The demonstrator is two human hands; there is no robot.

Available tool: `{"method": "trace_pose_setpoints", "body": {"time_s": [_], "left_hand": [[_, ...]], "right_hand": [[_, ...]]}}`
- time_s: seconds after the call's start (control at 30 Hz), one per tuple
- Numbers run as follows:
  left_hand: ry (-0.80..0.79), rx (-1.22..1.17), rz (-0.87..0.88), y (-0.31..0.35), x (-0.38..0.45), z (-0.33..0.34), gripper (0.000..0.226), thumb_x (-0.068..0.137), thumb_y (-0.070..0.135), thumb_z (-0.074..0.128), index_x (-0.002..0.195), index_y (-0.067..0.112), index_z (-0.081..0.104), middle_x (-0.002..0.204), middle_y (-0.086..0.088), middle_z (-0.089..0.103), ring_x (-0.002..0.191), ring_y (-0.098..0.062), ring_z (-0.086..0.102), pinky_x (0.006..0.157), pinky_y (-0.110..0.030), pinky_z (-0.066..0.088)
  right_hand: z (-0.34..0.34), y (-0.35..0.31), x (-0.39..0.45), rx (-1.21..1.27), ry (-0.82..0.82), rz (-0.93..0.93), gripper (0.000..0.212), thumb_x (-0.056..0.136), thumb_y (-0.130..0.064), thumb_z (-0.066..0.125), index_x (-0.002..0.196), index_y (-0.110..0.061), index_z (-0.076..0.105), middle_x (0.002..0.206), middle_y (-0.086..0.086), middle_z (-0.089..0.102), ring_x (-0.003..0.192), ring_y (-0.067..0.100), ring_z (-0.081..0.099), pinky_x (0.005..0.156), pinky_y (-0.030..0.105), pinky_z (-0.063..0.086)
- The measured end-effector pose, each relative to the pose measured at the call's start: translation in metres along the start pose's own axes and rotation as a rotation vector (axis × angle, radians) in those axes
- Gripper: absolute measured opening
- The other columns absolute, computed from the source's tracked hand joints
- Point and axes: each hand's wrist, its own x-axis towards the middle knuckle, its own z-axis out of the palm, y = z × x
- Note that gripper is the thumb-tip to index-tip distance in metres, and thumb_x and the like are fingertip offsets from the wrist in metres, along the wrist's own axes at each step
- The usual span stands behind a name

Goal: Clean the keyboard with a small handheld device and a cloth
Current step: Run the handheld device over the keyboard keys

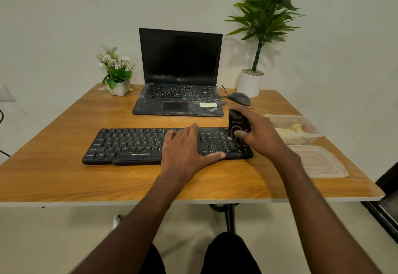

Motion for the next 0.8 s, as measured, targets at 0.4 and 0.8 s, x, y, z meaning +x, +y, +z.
{"method": "trace_pose_setpoints", "body": {"time_s": [0.4, 0.8], "left_hand": [[0.005, 0.02, -0.007, 0.001, 0.0, 0.0, 0.112, 0.073, 0.105, 0.043, 0.148, 0.022, 0.046, 0.14, 0.003, 0.065, 0.132, -0.018, 0.059, 0.127, -0.05, 0.023], [0.0, 0.015, 0.006, 0.002, -0.001, -0.001, 0.112, 0.075, 0.103, 0.044, 0.149, 0.02, 0.046, 0.139, 0.001, 0.066, 0.131, -0.019, 0.06, 0.128, -0.049, 0.025]], "right_hand": [[-0.033, 0.008, 0.005, 0.019, -0.175, 0.098, 0.074, 0.084, -0.003, 0.078, 0.14, -0.041, 0.048, 0.132, 0.002, 0.06, 0.114, 0.021, 0.063, 0.081, 0.033, 0.061], [-0.037, 0.015, 0.004, 0.007, -0.157, 0.126, 0.073, 0.081, -0.006, 0.082, 0.14, -0.033, 0.05, 0.13, 0.002, 0.061, 0.109, 0.019, 0.065, 0.075, 0.024, 0.057]]}}
